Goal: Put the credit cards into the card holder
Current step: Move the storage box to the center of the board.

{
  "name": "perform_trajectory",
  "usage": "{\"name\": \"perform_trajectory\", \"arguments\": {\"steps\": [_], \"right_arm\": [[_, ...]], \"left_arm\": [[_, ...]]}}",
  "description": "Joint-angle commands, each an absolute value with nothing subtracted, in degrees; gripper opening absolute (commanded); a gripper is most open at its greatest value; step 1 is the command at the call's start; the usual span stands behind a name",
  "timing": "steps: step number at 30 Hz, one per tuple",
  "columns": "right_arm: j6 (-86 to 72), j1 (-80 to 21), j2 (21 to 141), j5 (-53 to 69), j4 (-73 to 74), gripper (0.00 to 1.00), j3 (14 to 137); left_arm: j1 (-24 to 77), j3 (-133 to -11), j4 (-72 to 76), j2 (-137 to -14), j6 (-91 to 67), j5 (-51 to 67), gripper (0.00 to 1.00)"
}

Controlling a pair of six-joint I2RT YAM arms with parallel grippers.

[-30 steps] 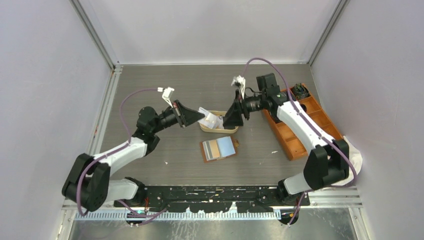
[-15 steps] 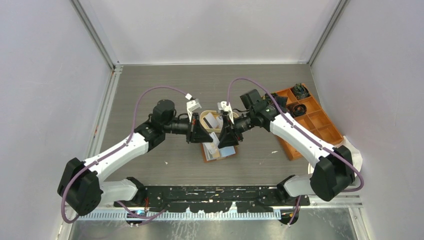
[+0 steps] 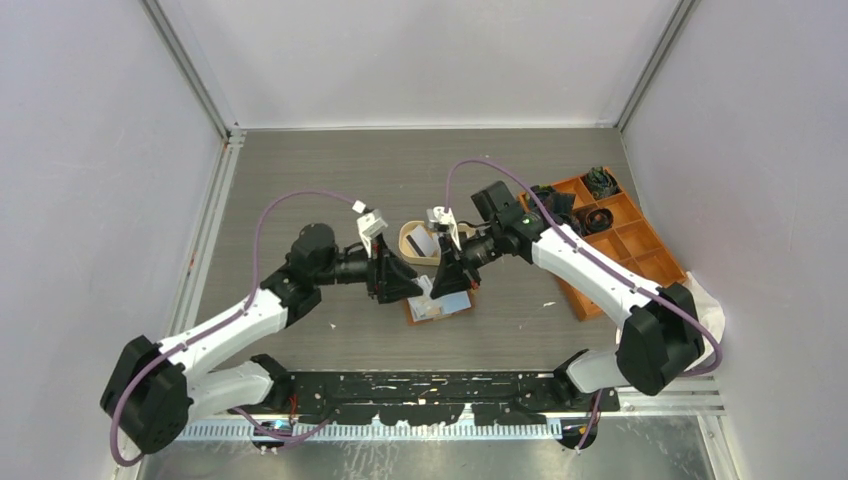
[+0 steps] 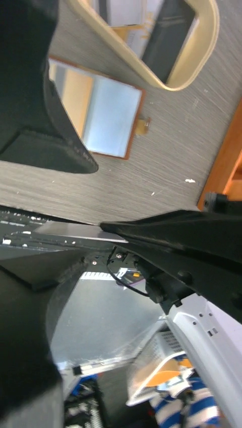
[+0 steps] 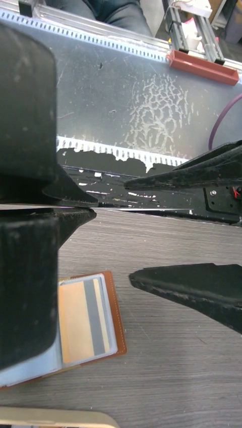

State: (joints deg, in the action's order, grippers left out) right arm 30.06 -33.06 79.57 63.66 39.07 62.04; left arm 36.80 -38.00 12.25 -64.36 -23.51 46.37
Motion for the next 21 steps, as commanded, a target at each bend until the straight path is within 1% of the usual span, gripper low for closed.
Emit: {"name": "perform_trajectory", "arguments": {"steps": [1, 3, 6, 8, 11, 16, 17, 18, 19, 21], "right_arm": [[27.61, -33.50, 80.52, 64.95, 39.44, 0.01, 65.21], [26.24, -33.27, 80.95, 65.31, 39.70, 0.01, 65.87], [20.99, -32.48, 80.83, 66.85, 36.42, 0.01, 65.61], [15.89, -32.14, 80.68, 66.99, 32.60, 0.01, 64.82], [10.40, -31.76, 80.87, 67.47, 28.39, 0.01, 64.49], [7.62, -31.73, 81.50, 68.89, 27.51, 0.01, 64.99], [7.60, -31.73, 81.52, 68.94, 27.41, 0.01, 64.89], [7.64, -31.73, 81.48, 68.91, 27.35, 0.01, 64.87], [7.65, -31.66, 81.56, 68.90, 27.31, 0.01, 64.86], [7.60, -31.73, 81.67, 68.94, 27.30, 0.01, 64.86]], "left_arm": [[36.70, -24.21, 40.92, -57.24, -36.94, 34.29, 0.67], [36.63, -18.13, 49.19, -54.52, -40.61, 30.07, 0.76], [36.70, -12.27, 56.00, -51.45, -43.76, 26.04, 0.78], [36.77, -9.54, 60.86, -51.31, -45.30, 23.70, 0.78], [36.82, -7.34, 67.91, -52.90, -46.59, 20.83, 0.73], [36.83, -9.32, 71.18, -57.59, -47.53, 19.91, 0.69], [36.83, -9.62, 72.56, -58.89, -48.18, 20.14, 0.65], [36.90, -9.92, 74.10, -60.02, -48.61, 20.79, 0.58], [36.90, -10.34, 75.76, -61.48, -48.99, 21.93, 0.48], [36.87, -11.36, 78.37, -64.15, -50.03, 23.95, 0.19]]}}
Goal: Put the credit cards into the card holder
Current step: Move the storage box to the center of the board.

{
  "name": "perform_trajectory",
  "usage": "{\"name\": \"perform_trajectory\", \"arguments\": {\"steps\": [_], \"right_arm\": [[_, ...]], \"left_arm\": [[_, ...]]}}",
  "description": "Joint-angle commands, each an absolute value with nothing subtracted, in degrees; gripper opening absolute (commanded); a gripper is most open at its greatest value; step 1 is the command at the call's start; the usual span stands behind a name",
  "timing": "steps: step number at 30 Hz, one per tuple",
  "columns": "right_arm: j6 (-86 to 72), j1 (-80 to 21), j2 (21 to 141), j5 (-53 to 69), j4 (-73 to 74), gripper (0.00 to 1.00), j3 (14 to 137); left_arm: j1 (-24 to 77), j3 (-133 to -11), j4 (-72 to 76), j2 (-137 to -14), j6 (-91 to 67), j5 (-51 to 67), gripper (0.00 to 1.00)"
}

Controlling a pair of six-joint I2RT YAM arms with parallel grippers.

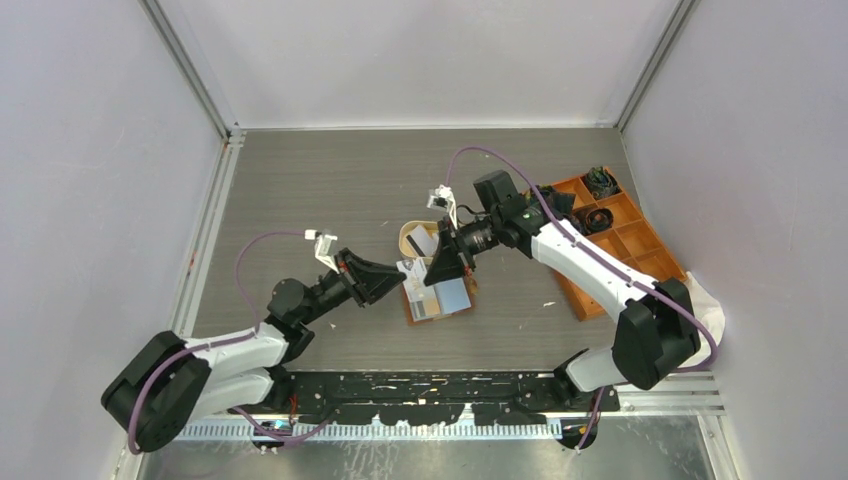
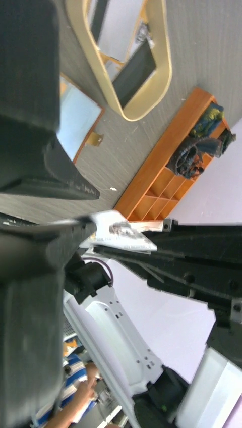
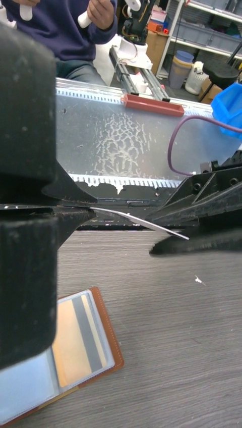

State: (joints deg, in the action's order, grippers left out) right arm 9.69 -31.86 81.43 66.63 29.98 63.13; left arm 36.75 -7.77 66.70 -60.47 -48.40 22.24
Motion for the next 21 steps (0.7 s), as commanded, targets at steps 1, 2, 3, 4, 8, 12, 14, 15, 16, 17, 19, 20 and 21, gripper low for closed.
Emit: {"name": "perform_trajectory", "arguments": {"steps": [1, 2, 3, 4, 8, 12, 14, 15, 16, 17, 19, 20, 21], "right_arm": [[7.56, -31.73, 81.82, 69.11, 27.34, 0.01, 64.82], [7.52, -31.73, 81.95, 69.24, 27.37, 0.01, 64.86], [7.62, -31.73, 82.06, 69.17, 27.35, 0.01, 64.81], [7.76, -31.73, 82.22, 68.96, 27.38, 0.01, 64.79], [7.99, -31.28, 82.49, 65.86, 27.87, 0.22, 65.12], [7.26, -28.45, 82.05, 65.45, 28.52, 0.35, 65.82], [6.02, -27.45, 81.81, 65.69, 27.62, 0.35, 65.55], [5.45, -27.26, 81.68, 65.72, 27.23, 0.34, 65.44], [5.14, -27.20, 81.72, 65.74, 27.03, 0.33, 65.40], [4.98, -27.16, 81.76, 65.69, 26.97, 0.33, 65.44], [4.84, -27.01, 81.85, 65.76, 26.90, 0.33, 65.55], [4.81, -26.91, 81.83, 65.89, 26.92, 0.32, 65.50], [4.79, -26.90, 81.77, 66.04, 26.92, 0.32, 65.48]], "left_arm": [[36.89, -12.01, 79.43, -65.60, -50.57, 25.15, 0.09], [36.83, -12.49, 80.39, -66.86, -51.07, 26.16, 0.02], [36.85, -12.90, 81.57, -68.60, -51.67, 27.10, 0.00], [36.87, -13.37, 81.88, -69.59, -52.42, 27.84, 0.00], [36.83, -14.24, 82.00, -71.81, -53.36, 30.93, 0.00], [36.85, -13.43, 81.92, -72.28, -53.00, 33.07, 0.00], [36.86, -13.43, 81.89, -72.79, -53.06, 33.72, 0.00], [36.90, -13.55, 81.91, -73.10, -53.20, 34.08, 0.00], [36.90, -13.68, 81.87, -73.53, -53.25, 34.36, 0.00], [36.85, -13.78, 81.91, -73.80, -53.33, 34.56, 0.00], [36.86, -13.97, 81.91, -74.29, -53.35, 34.87, 0.00], [36.76, -13.97, 81.98, -74.46, -53.28, 34.97, 0.00], [36.79, -13.93, 81.93, -74.57, -53.30, 34.98, 0.00]]}}
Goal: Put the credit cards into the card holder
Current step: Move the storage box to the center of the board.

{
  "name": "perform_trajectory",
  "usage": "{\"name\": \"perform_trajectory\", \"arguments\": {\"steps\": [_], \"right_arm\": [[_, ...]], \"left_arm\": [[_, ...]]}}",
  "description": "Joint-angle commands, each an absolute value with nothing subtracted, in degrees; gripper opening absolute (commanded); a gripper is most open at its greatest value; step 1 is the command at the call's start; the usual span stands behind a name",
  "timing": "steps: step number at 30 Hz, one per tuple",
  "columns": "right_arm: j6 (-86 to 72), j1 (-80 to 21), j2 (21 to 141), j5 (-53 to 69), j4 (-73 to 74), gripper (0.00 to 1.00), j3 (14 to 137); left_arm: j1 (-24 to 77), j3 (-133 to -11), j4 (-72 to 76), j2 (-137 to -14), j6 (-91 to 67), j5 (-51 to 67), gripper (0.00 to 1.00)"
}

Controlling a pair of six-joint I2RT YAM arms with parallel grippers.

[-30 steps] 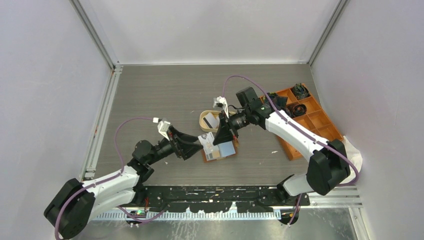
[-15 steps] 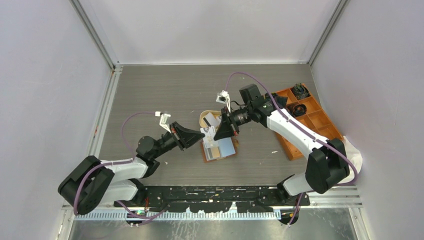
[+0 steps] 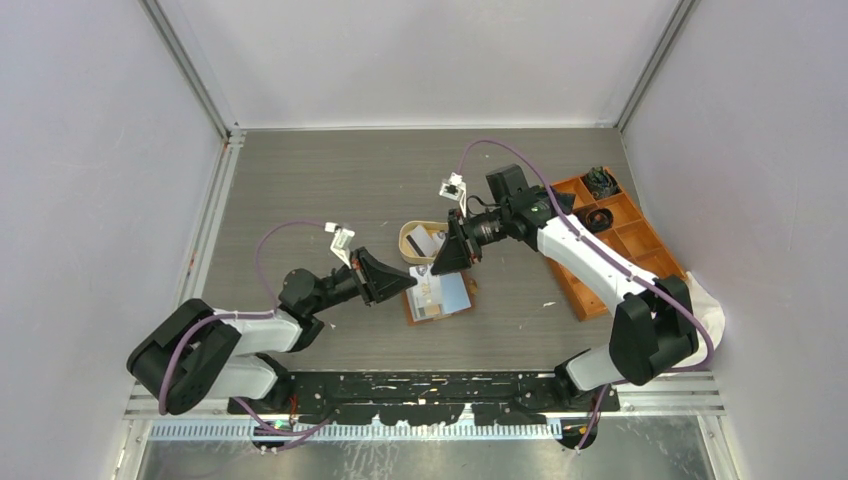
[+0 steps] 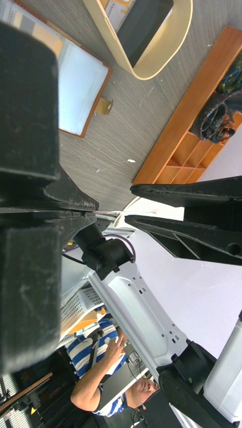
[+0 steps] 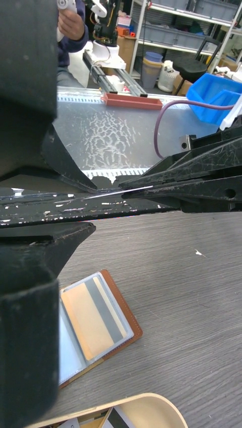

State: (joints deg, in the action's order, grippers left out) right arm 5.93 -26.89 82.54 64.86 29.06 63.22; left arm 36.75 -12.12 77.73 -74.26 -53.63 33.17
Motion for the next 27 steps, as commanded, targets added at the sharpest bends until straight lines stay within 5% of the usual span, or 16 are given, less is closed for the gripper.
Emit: {"name": "perform_trajectory", "arguments": {"steps": [1, 9, 11, 14, 16, 27], "right_arm": [[4.75, -26.86, 81.85, 66.30, 26.94, 0.32, 65.48], [4.47, -27.06, 82.68, 68.99, 26.52, 0.02, 65.22], [4.44, -27.04, 82.73, 69.14, 26.54, 0.01, 65.14], [2.41, -26.76, 82.90, 67.50, 25.63, 0.01, 64.43], [-3.92, -25.40, 83.11, 65.79, 20.45, 0.01, 61.73], [-20.44, -20.57, 93.03, 56.45, 12.93, 0.01, 52.05]], "left_arm": [[36.80, -13.95, 81.92, -74.61, -53.33, 35.05, 0.00], [36.81, -14.12, 81.95, -75.44, -53.53, 33.82, 0.00], [36.71, -13.59, 81.94, -75.72, -53.53, 32.15, 0.03], [35.73, -11.07, 81.96, -75.68, -54.06, 27.12, 0.32], [34.22, -8.45, 81.45, -75.08, -54.98, 23.82, 0.42], [31.89, -5.96, 45.45, -65.04, -53.71, 17.67, 0.42]]}}
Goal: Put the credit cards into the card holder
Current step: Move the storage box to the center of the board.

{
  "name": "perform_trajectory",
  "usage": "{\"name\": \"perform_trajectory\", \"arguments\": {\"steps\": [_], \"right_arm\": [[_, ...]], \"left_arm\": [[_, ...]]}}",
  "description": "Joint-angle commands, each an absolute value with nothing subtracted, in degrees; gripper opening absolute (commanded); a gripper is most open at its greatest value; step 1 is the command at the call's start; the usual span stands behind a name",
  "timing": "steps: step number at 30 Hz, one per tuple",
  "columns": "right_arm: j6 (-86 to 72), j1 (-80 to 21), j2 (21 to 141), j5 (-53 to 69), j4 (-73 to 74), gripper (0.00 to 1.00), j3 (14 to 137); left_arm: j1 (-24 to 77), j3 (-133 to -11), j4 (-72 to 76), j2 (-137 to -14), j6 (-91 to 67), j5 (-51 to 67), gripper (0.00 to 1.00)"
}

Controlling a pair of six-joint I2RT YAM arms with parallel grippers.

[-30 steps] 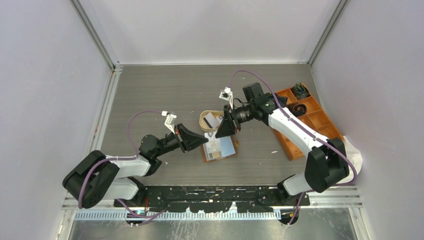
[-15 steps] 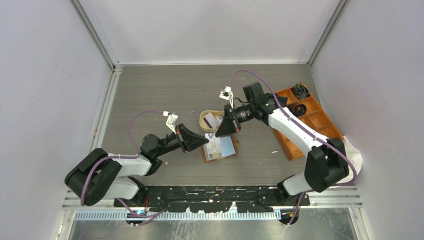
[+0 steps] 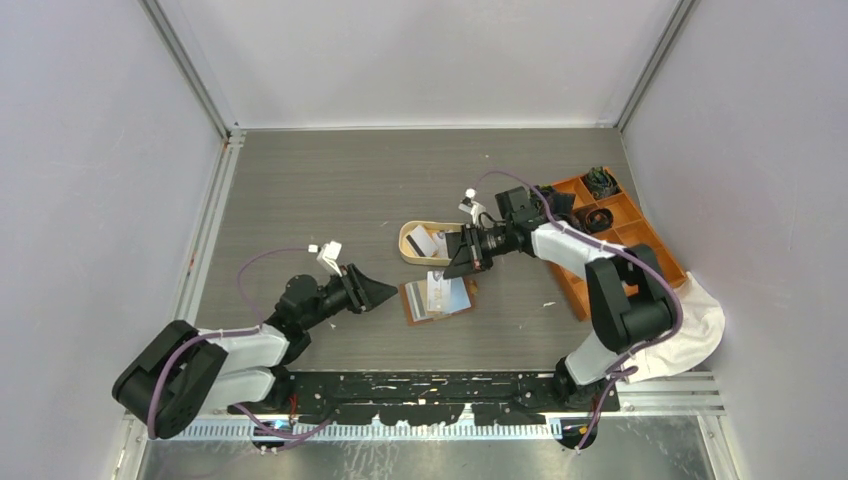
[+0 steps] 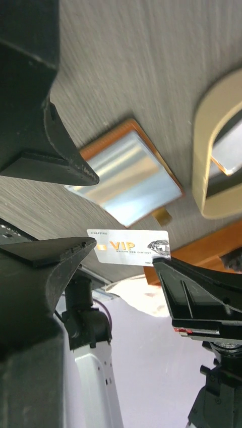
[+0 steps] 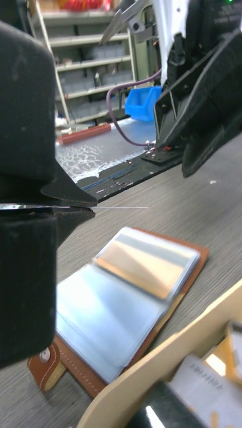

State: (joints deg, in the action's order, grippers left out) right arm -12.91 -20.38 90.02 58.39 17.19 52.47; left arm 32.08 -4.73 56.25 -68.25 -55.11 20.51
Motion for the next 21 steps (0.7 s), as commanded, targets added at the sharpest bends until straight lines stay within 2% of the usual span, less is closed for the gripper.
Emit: {"name": "perform_trajectory", "arguments": {"steps": [1, 7, 21], "right_arm": [[-21.49, -20.62, 94.17, 56.54, 12.42, 0.01, 52.08], [-23.96, -20.65, 98.26, 48.09, 15.10, 0.01, 53.87], [-35.93, -17.81, 99.51, 41.28, 6.65, 0.01, 53.53]], "left_arm": [[31.88, -5.82, 44.78, -64.50, -53.70, 17.38, 0.42], [31.86, -5.72, 41.82, -62.54, -53.00, 16.29, 0.40], [31.90, -5.80, 43.84, -65.11, -53.00, 17.13, 0.39]]}}
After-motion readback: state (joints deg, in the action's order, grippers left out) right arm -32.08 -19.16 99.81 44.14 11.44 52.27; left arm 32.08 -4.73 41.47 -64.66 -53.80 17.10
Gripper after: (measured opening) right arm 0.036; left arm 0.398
